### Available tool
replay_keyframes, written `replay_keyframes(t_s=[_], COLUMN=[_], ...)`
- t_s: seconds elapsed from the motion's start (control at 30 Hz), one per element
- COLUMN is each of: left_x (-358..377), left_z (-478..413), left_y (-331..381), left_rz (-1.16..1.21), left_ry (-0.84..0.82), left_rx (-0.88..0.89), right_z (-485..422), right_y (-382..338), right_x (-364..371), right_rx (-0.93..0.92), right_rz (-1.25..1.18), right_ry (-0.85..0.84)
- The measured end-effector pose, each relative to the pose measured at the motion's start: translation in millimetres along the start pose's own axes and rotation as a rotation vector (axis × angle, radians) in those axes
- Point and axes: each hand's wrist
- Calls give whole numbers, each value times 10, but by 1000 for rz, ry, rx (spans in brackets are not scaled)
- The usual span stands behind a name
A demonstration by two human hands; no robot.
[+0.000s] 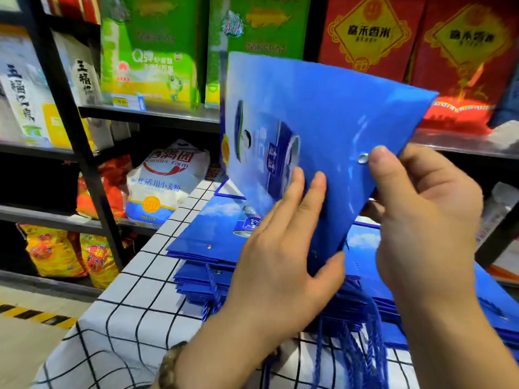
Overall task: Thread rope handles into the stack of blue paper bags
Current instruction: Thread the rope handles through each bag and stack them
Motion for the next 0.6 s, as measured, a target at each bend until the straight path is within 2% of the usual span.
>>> replay_keyframes(t_s=[0.1, 0.17, 0.3, 0.37, 0.47, 0.53, 0.6], left_x=[-69, -154, -260, -263, -277, -307, -332], left_z=[-114, -174, -107, -3, 64, 39, 23], left_y=[-19, -93, -341, -432, -470, -486, -537], left_rz=[-22, -83, -192, -198, -172, -116, -79], left_ry=[57, 26, -258, -392, -508, -596, -658], left_rx=[135, 213, 304, 259, 134, 13, -3], right_z=[-27, 17, 241, 360, 467, 488, 469], right_y=[17, 76, 283, 374, 430, 413, 383], right_x=[-112, -168, -288, -350, -455, -556, -672], right_rx=[143, 228, 400, 485, 585, 630, 627], right_rz=[-134, -154, -155, -114, 1, 138, 334], right_ry=[37, 35, 51, 60, 48, 4, -43])
Point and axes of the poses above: each hand's wrist, its own z-axis away from the middle knuckle, its own x-axis out of the palm, y = z × x, and after that the axes turned 9 degrees about y, right-handed
